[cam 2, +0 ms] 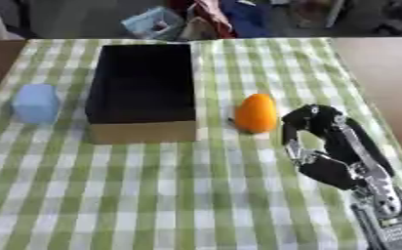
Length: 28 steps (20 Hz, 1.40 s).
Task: Pick up objects on the table and place them in the box.
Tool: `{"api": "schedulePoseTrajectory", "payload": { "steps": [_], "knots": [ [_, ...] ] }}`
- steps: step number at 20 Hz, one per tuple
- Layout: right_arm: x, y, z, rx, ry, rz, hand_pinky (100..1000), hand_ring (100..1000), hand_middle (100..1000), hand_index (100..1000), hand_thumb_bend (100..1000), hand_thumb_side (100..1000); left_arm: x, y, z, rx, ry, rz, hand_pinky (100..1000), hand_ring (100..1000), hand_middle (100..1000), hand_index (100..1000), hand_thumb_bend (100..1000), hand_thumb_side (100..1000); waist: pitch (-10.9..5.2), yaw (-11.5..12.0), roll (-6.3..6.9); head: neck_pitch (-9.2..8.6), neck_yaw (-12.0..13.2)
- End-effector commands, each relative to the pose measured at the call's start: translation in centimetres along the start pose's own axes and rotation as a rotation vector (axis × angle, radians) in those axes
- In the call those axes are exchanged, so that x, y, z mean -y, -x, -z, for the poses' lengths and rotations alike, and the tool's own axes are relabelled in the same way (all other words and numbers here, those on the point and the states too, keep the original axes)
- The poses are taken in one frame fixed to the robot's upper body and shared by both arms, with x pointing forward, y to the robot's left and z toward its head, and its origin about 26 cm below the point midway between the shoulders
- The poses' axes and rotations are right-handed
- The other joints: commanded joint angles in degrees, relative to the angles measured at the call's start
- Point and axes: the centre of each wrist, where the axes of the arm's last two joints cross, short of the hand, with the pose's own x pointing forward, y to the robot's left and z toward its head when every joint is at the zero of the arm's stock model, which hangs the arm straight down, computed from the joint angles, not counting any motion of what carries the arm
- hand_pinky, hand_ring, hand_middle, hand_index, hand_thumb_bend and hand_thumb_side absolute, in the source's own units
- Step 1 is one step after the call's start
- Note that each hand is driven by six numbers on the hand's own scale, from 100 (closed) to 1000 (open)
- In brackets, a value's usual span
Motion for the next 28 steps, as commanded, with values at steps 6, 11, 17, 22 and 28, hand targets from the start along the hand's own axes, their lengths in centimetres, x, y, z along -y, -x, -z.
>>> {"api": "schedulePoseTrajectory", "payload": {
  "steps": [6,11,17,22,28],
  "knots": [
    [0.5,-0.3,0.0,0.007,-0.016,-0.021,671,524,526,634,100,181,0.9,1.5,2.7,-0.032,0.094,0.053,733,665,682,809,727,177,-0.86,-0.85,0.25,0.4,0.41],
    [0.4,-0.3,0.2,0.012,-0.023,-0.017,671,524,526,634,100,184,2.2,2.3,3.7,-0.071,0.11,0.062,726,659,673,802,722,157,-0.63,-1.4,0.33,0.29,0.49],
    [0.4,-0.4,0.2,0.015,-0.028,-0.016,671,524,525,634,100,185,3.3,2.5,4.4,-0.076,0.112,0.074,722,650,660,795,703,143,-0.21,-2.08,0.27,0.17,0.78],
    [0.4,-0.4,0.4,0.019,-0.03,-0.014,671,524,525,633,100,186,4.0,2.4,4.9,-0.068,0.118,0.063,718,642,648,788,684,136,0.09,-2.56,0.14,0.07,0.96],
    [0.3,-0.4,0.4,0.02,-0.03,-0.011,671,524,525,633,100,189,5.3,2.5,5.2,-0.095,0.133,0.034,702,612,614,767,617,131,0.4,-2.84,0.03,-0.03,1.13]
  ]
}}
